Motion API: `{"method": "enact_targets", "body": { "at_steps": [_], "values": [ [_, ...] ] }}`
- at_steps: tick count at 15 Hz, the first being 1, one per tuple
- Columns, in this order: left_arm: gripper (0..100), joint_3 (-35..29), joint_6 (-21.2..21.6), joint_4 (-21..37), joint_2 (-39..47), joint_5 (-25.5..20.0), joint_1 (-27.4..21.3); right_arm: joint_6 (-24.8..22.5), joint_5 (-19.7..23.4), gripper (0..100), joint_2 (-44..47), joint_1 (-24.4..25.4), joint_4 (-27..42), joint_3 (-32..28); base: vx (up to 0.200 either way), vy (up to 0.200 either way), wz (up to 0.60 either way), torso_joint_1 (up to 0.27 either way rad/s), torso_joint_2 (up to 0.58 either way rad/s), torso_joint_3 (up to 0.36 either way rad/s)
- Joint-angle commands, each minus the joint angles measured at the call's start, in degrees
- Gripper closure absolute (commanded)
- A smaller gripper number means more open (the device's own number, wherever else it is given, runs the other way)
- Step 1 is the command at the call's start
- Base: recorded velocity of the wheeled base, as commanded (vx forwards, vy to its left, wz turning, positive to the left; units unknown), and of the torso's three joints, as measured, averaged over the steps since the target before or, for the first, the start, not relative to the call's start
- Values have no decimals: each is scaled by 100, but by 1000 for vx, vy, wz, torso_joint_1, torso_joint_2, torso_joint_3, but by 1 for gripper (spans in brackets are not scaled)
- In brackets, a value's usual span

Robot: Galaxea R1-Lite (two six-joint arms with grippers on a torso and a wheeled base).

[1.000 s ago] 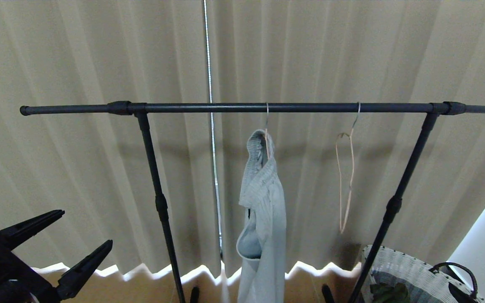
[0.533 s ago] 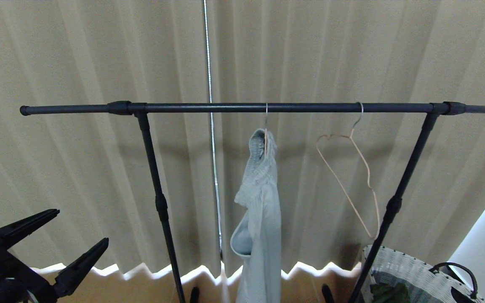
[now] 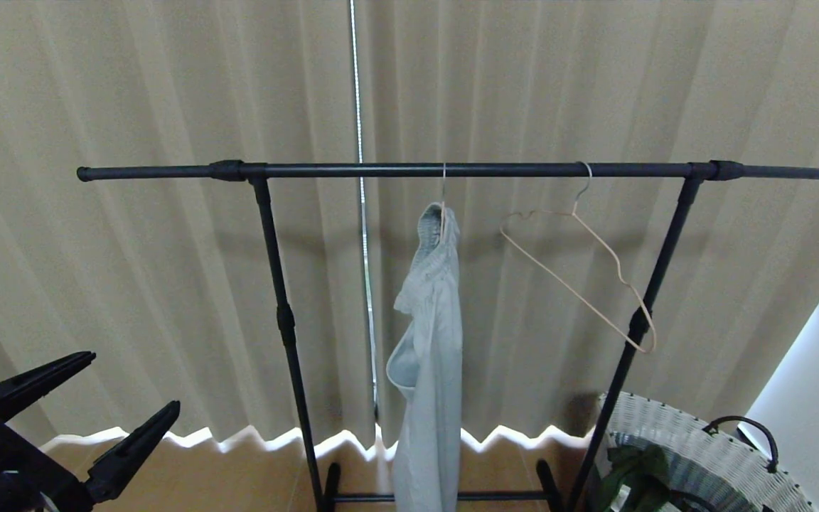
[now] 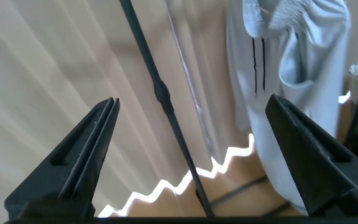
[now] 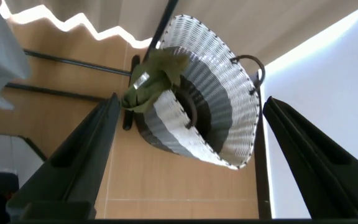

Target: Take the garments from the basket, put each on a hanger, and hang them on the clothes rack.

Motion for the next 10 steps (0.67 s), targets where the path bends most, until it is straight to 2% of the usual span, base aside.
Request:
{"method": "enact_targets", "body": {
  "at_steps": [1,10],
  "values": [
    [0,0,-3,-4,4,-1,9,-13,-1,0,-75,8,4,17,-200,0,0,2,7,7],
    [0,0,-12,-4,268,-1,0,-13,-1,0,-75,43,100,52,0,0,0,0,0,0]
  ]
}}
